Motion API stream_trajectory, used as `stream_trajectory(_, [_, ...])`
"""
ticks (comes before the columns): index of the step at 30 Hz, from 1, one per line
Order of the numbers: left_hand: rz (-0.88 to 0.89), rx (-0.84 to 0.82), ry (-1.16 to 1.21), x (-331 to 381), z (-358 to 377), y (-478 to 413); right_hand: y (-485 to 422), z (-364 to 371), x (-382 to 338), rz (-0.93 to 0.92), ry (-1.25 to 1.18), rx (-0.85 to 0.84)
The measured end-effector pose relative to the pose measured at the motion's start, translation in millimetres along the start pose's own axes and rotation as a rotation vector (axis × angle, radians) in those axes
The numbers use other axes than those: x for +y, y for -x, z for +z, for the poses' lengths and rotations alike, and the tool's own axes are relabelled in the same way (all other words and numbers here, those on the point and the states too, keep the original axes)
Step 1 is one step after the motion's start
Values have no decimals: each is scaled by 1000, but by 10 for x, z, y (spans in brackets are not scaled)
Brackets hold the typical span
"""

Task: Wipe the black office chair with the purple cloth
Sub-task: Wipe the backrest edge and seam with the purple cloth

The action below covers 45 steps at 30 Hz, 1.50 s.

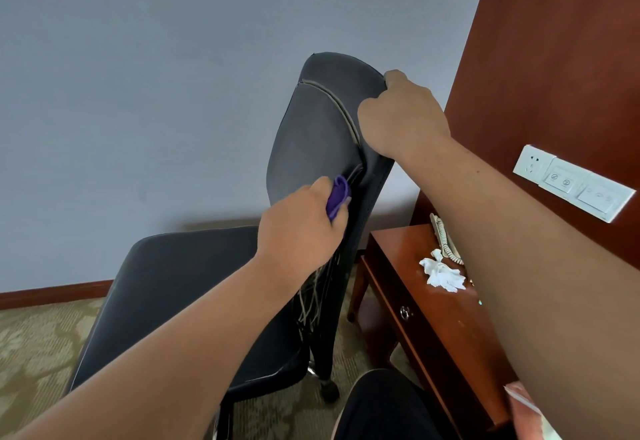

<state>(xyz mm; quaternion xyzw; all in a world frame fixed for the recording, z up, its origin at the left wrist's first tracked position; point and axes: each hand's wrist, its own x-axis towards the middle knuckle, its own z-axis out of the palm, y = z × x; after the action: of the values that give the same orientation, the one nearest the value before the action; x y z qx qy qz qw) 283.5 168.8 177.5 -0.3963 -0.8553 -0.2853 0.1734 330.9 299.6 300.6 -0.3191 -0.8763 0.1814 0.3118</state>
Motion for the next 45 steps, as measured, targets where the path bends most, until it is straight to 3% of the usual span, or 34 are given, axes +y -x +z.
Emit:
stream_trajectory(13, [-147, -168, 72, -142, 39, 244, 30, -1, -38, 1, -15, -6])
stream_trajectory(20, [-157, -85, 304, 118, -75, 103, 49, -8, -30, 5, -6, -3])
stream_trajectory(28, [-162, -242, 102, -138, 188, 424, 45, 10, -39, 6, -20, 3])
stream_trajectory(35, [-358, -180, 470, 20, 69, 320, 52, 1, -49, 4, -20, 3])
stream_trajectory(40, [-464, -252, 622, 90, -69, 140, 36, 7, -41, 7, -19, 11])
stream_trajectory(42, [-423, -236, 581, 42, -66, 160, 36, 13, -40, 3, -17, 12])
stream_trajectory(45, [-249, -215, 266, -93, 14, 252, 43, 4, -35, 0, -23, 3])
